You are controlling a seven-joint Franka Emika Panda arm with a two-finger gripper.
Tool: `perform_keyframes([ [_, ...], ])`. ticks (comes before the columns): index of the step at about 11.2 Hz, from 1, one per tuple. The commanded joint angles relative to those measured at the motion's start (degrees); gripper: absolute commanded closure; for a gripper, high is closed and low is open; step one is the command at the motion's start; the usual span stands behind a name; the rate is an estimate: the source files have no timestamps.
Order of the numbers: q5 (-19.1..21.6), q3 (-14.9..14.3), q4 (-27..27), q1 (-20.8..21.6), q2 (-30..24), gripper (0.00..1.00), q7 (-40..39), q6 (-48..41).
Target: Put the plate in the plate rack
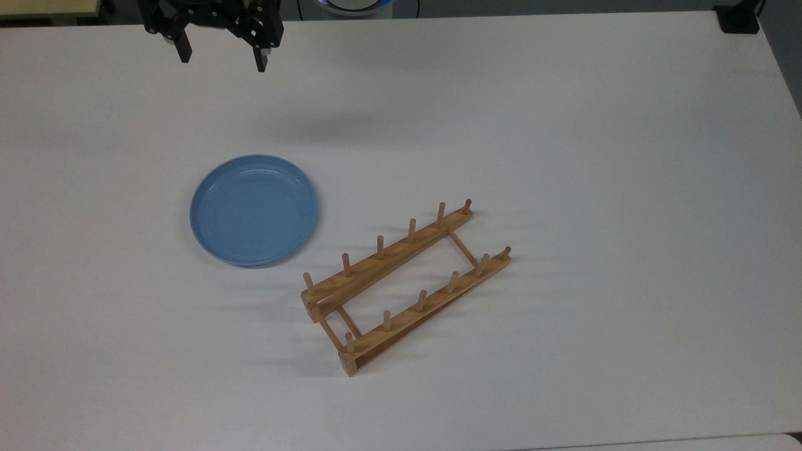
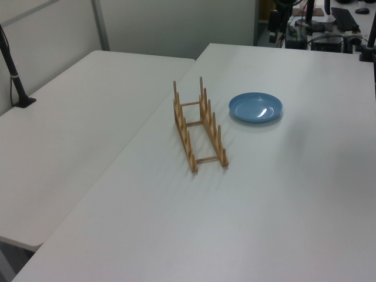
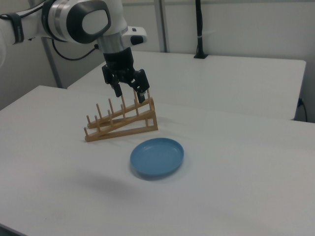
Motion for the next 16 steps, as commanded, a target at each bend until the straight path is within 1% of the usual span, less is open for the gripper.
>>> perform_keyframes([
  [1,-0.45,-0.13,0.16,0.36,-0.14,0.00,0.41,-1.79],
  [9,-0.45,-0.13,0.07,0.36,-0.06,0.00,0.41,-1.70],
  [16,-0.01,-0.05,0.34,0.44,1.35,0.00,1.02,-1.26],
])
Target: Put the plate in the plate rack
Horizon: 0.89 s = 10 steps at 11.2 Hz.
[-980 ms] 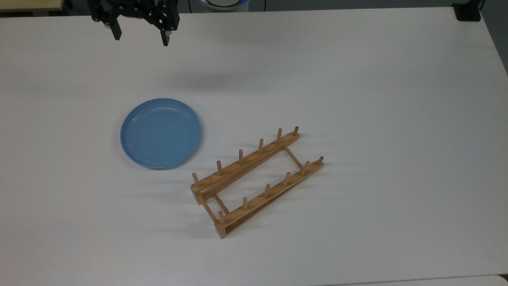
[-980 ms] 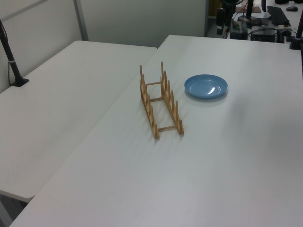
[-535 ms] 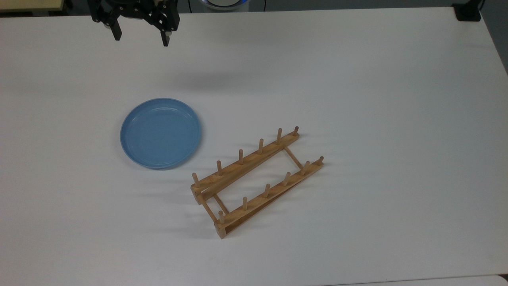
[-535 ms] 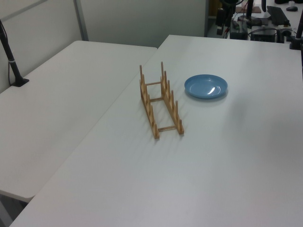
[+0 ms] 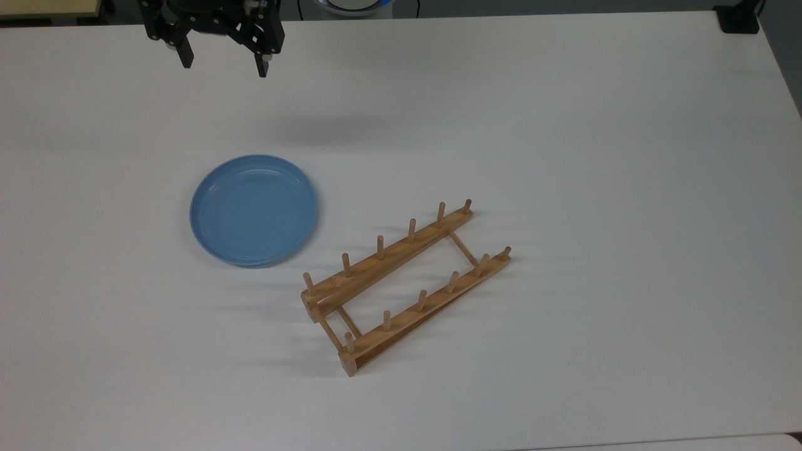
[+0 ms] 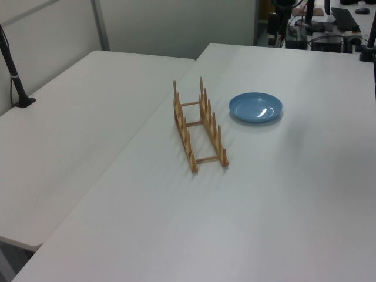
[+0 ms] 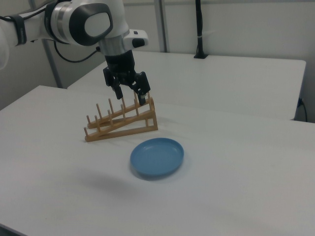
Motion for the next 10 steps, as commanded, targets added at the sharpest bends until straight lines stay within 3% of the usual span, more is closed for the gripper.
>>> perform_keyframes([
  [1,0.08,-0.05,0.55,0.36,0.65,0.00,0.93,-1.17],
  [5,-0.89,-0.22,0.64,0.01,3.11,0.00,0.40,5.05],
  [10,-2.30,-0.40,0.55,-3.05,12.93,0.00,-0.13,11.20],
])
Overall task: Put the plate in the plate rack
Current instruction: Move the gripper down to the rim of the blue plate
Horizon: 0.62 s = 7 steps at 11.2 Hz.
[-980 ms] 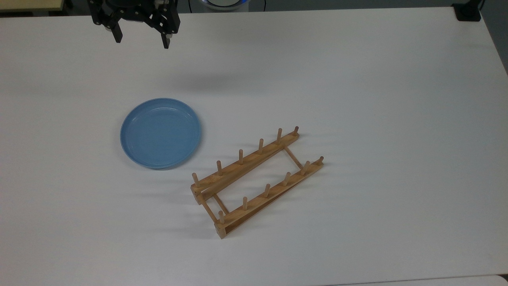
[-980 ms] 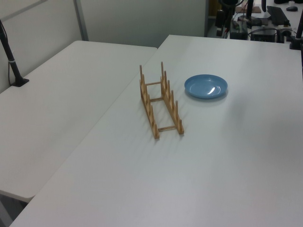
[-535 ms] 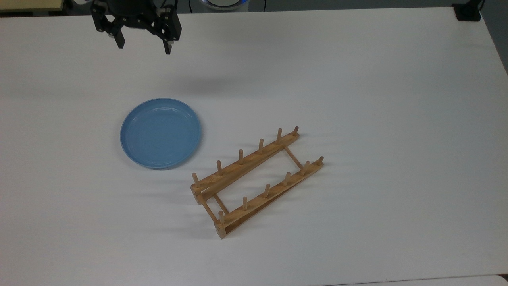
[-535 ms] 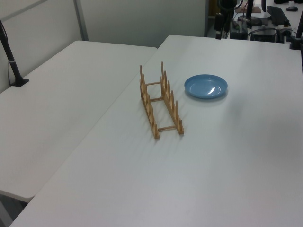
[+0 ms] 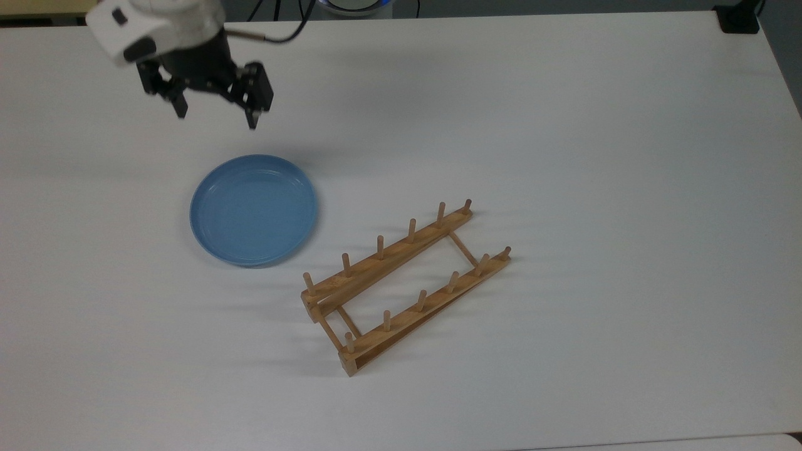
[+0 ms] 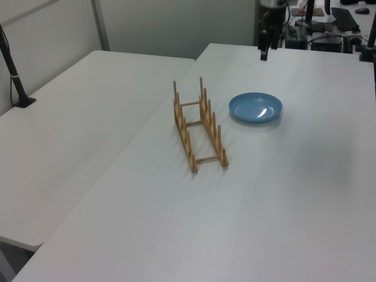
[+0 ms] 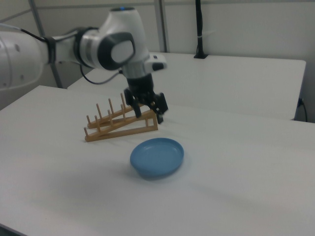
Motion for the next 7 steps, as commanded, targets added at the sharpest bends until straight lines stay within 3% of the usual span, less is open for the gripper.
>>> perform_keyframes([
  [1,-0.60,-0.15,0.49,-3.21,6.13,0.00,-1.78,5.71],
  [5,-0.33,-0.15,0.49,-7.43,11.93,0.07,-5.65,11.68],
  [7,-0.24,-0.06,0.23,-8.41,13.78,0.16,-8.47,13.27],
])
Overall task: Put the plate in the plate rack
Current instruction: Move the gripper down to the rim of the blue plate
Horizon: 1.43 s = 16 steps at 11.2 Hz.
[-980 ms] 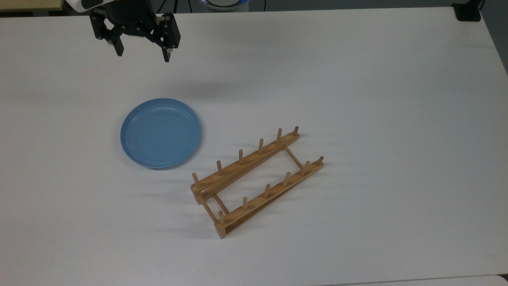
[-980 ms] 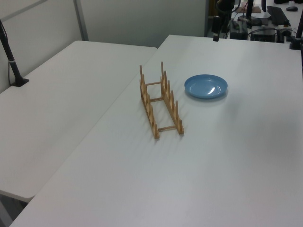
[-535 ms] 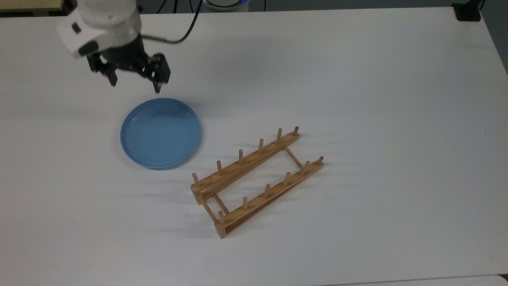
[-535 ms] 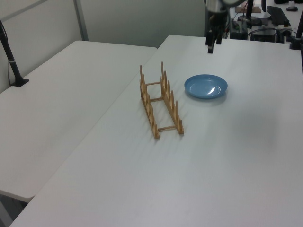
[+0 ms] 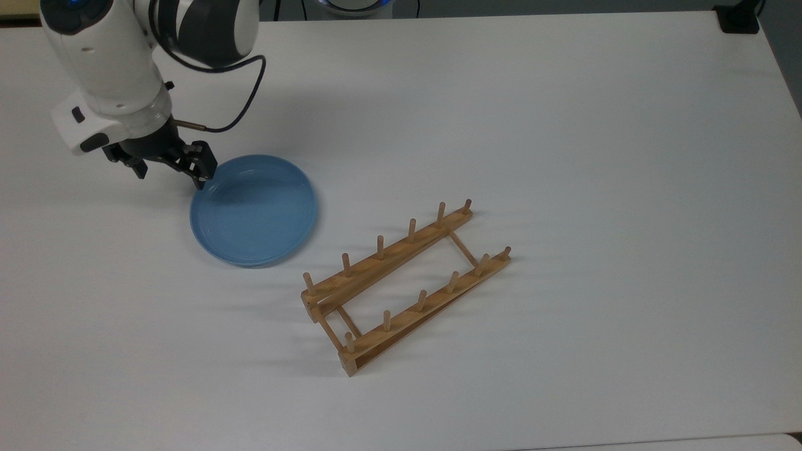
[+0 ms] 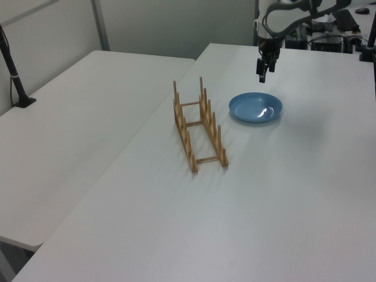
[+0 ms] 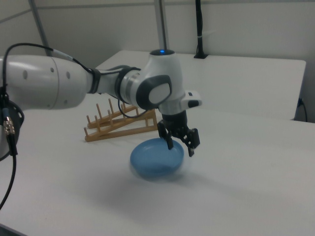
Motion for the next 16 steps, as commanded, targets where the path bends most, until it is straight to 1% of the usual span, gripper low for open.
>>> perform_keyframes([
  [1,0.14,0.04,0.12,-0.63,3.11,0.21,-2.97,2.79],
  [4,0.40,0.47,0.12,-0.36,5.57,0.36,-2.45,5.34],
  [6,3.12,0.48,0.03,0.69,5.75,0.40,-2.45,6.40],
  [7,3.39,0.48,0.03,0.78,5.76,0.46,-2.36,6.40],
  [8,3.48,0.48,-0.06,0.78,5.84,0.54,-2.27,6.31],
  [10,4.53,0.48,0.03,1.83,6.28,0.64,-2.27,6.40],
  [12,4.80,0.48,0.03,1.75,6.28,0.78,-2.36,6.31],
  [13,4.80,0.48,0.03,1.75,6.28,0.81,-2.53,6.31],
  [15,4.80,0.48,0.03,1.83,6.28,0.91,-2.80,6.31],
  [16,4.80,0.48,0.11,1.75,6.20,0.94,-2.97,6.23],
])
